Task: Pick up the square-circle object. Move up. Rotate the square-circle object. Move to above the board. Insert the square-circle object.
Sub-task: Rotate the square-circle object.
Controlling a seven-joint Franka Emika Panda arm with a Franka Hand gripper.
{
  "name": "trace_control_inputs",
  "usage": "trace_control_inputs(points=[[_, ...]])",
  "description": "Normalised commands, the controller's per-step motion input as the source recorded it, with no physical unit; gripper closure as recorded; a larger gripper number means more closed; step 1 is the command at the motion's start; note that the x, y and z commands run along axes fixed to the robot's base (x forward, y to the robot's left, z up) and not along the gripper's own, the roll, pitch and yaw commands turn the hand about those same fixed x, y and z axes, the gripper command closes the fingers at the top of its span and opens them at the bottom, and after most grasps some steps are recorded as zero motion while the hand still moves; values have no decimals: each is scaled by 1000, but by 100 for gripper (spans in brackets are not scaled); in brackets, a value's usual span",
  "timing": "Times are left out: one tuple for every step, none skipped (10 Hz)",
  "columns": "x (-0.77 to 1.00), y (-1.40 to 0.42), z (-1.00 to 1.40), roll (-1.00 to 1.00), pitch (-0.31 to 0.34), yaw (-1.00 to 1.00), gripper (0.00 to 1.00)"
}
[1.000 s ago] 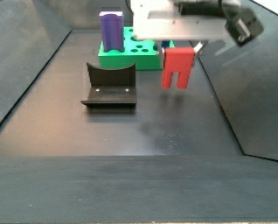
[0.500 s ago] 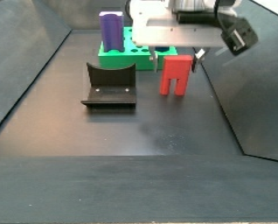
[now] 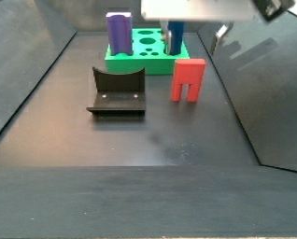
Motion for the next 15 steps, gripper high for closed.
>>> trace_control_inputs(points=[[0,83,0,6,6,1000,0],[17,84,-132,6,6,1000,0],[37,57,-106,6,5,1000,0],[36,34,-71,6,5,1000,0],[33,18,-53,7,5,1000,0],[31,14,-46,7,5,1000,0],[30,13,-44,7,5,1000,0],[31,11,-43,7,5,1000,0],[31,9,-41,8,5,1000,0],[31,7,-41,8,6,1000,0],[31,7,-40,8,6,1000,0],[31,6,-40,8,6,1000,0],[31,6,-40,9,6,1000,0],[32,5,-39,9,6,1000,0],[32,5,-39,9,6,1000,0]])
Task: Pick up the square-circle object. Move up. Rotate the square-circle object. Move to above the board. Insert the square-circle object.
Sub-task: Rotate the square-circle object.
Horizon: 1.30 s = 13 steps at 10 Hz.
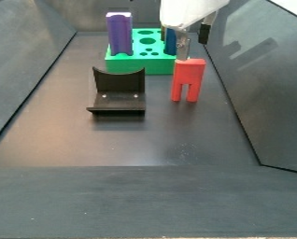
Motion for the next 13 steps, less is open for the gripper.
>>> trace_control_inputs(points=[[32,5,-39,9,7,1000,0],[32,4,-39,10,7,1000,0],[32,4,-38,10,7,1000,0],[32,4,-38,10,7,1000,0],[32,4,-38,11,7,1000,0],[32,4,-38,11,8,1000,0],[32,4,-38,12,8,1000,0],[32,4,-38,12,8,1000,0],[32,4,-38,13,9,1000,0],[32,3,-38,13,9,1000,0],[32,3,-38,14,9,1000,0],[32,3,-37,14,10,1000,0],[33,3,-37,15,10,1000,0]])
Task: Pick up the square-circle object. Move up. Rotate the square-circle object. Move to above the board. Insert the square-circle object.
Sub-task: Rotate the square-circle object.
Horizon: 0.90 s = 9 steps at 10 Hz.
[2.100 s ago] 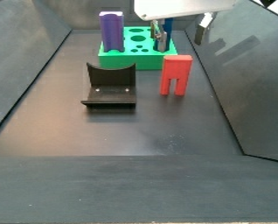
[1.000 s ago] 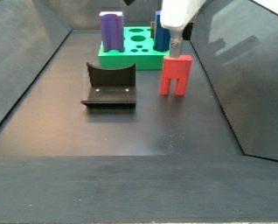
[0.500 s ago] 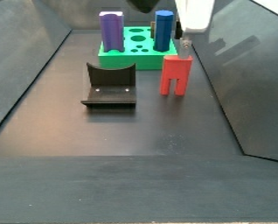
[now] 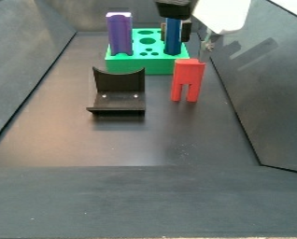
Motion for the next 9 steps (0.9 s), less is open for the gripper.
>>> trace_control_inputs(points=[[33,3,-37,16,11,1000,0],[33,3,-37,17,12,1000,0],[33,3,-36,18,12,1000,0],[33,3,-36,19,13,1000,0],[33,3,-36,21,14,1000,0],[33,3,-36,22,15,1000,0],[33,3,-35,24,16,1000,0],[33,3,-35,26,18,1000,0],[34,3,-35,28,19,1000,0]])
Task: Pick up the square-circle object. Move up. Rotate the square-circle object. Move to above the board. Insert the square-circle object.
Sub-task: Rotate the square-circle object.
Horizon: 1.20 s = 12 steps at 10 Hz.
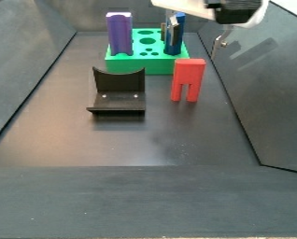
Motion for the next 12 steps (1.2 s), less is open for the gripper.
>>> trace_control_inputs(points=[[34,3,-34,31,21,1000,0],[34,3,-34,36,24,1000,0],[34,2,-34,40,27,1000,0],[34,2,-33,46,30,1000,0],[34,2,-33,54,35,1000,0],[35,2,-32,69,45,1000,0],[35,2,-31,83,53,956,0],[35,2,-31,83,53,790,0],[36,2,-29,83,52,465,0],[37,2,-26,83,51,211,0],[0,0,-1000,83,50,115,0],[2,0,-1000,84,47,83,0]])
